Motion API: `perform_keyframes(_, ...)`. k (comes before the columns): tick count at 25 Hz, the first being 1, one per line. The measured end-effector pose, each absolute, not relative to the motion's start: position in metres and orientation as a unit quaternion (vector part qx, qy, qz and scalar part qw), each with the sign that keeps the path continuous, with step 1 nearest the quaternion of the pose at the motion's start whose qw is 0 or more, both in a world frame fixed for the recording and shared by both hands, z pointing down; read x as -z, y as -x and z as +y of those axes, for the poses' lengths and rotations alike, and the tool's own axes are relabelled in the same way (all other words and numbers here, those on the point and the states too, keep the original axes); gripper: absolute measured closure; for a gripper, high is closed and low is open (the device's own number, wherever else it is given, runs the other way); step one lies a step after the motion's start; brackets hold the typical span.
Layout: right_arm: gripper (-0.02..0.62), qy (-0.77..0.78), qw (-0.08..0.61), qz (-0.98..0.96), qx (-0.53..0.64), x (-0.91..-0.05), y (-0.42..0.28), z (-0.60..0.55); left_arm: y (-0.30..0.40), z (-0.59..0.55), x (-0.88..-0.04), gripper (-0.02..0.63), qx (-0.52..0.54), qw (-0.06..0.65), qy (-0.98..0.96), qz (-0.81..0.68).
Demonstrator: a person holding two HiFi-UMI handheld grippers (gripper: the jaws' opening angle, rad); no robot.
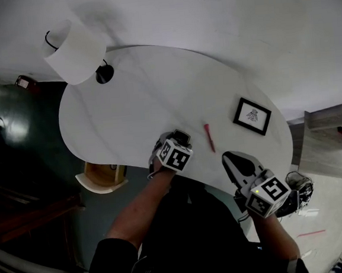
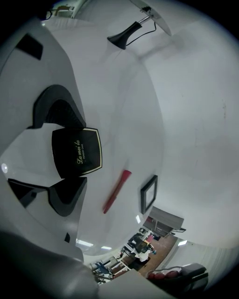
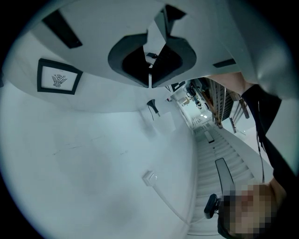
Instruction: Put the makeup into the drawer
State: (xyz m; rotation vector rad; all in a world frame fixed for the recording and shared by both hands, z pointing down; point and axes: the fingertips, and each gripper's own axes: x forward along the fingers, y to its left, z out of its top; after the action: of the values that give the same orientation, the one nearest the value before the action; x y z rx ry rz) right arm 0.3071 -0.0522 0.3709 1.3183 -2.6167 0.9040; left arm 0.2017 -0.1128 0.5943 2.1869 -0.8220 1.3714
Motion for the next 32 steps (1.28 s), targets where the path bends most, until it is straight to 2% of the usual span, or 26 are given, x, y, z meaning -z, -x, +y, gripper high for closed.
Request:
perform_keyframes(17,0.577,-0.394,0.031,-0.873,-0.287,-0.361,-0.304,-0.04,-0.18,-0.102,-0.571,0.27,-0.491,0.218,-0.778,-0.326)
perform_keyframes(32,0.577,-0.386,0.039,-0.877,-0.283,-0.363,-0.31,-0.033,-0.177,-0.093,-0.596,0.268,-0.516,0.234,-0.765,-0.306)
